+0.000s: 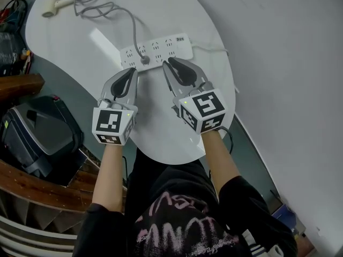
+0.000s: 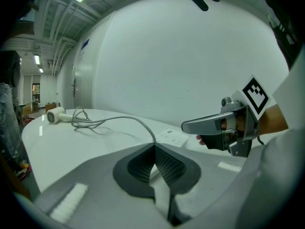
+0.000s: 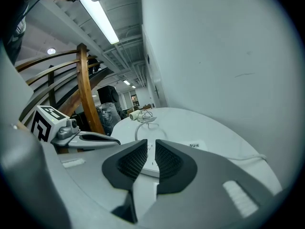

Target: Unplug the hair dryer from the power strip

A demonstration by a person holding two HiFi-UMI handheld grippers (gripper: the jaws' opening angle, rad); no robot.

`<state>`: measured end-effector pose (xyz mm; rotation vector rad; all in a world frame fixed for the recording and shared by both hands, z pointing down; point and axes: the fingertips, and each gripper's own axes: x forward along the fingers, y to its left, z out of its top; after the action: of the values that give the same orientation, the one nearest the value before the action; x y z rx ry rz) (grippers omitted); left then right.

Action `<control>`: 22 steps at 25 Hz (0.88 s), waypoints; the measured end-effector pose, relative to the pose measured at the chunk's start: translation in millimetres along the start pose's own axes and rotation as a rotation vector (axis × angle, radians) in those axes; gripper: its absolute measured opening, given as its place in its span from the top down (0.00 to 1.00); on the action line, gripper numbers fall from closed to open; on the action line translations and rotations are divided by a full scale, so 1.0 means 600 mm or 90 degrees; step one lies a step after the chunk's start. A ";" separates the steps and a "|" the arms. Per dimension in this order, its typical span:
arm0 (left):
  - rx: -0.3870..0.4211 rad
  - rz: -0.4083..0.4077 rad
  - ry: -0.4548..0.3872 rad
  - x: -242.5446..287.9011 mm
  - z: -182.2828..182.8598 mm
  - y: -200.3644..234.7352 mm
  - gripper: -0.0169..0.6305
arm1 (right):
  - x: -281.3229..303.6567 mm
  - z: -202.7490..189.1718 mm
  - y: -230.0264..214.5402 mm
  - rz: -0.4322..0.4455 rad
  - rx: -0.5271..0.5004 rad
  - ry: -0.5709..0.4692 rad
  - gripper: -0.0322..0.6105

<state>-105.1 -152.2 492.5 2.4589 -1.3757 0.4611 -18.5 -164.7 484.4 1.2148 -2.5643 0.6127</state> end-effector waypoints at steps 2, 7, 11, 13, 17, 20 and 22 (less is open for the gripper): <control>-0.006 0.001 0.002 0.001 -0.001 0.002 0.97 | 0.004 -0.001 -0.001 -0.003 -0.005 0.007 0.85; -0.014 -0.004 0.009 0.004 -0.001 0.000 0.97 | 0.020 -0.012 -0.013 -0.020 -0.015 0.050 0.84; -0.006 -0.002 0.006 0.006 -0.003 0.001 0.97 | 0.035 -0.015 -0.020 -0.032 -0.018 0.075 0.84; -0.017 -0.003 0.014 0.005 -0.005 0.000 0.97 | 0.041 -0.017 -0.022 -0.034 -0.021 0.086 0.83; -0.023 0.000 0.017 0.003 -0.006 0.002 0.97 | 0.056 -0.027 -0.025 -0.039 -0.038 0.124 0.79; -0.026 0.002 0.017 0.000 -0.008 0.006 0.97 | 0.063 -0.033 -0.030 -0.052 -0.052 0.145 0.78; -0.028 0.003 0.016 -0.001 -0.008 0.008 0.97 | 0.067 -0.039 -0.033 -0.060 -0.060 0.163 0.78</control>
<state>-110.2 -152.3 497.2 2.4080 -1.3669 0.4553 -27.4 -192.1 525.9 1.1382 -2.2853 0.5783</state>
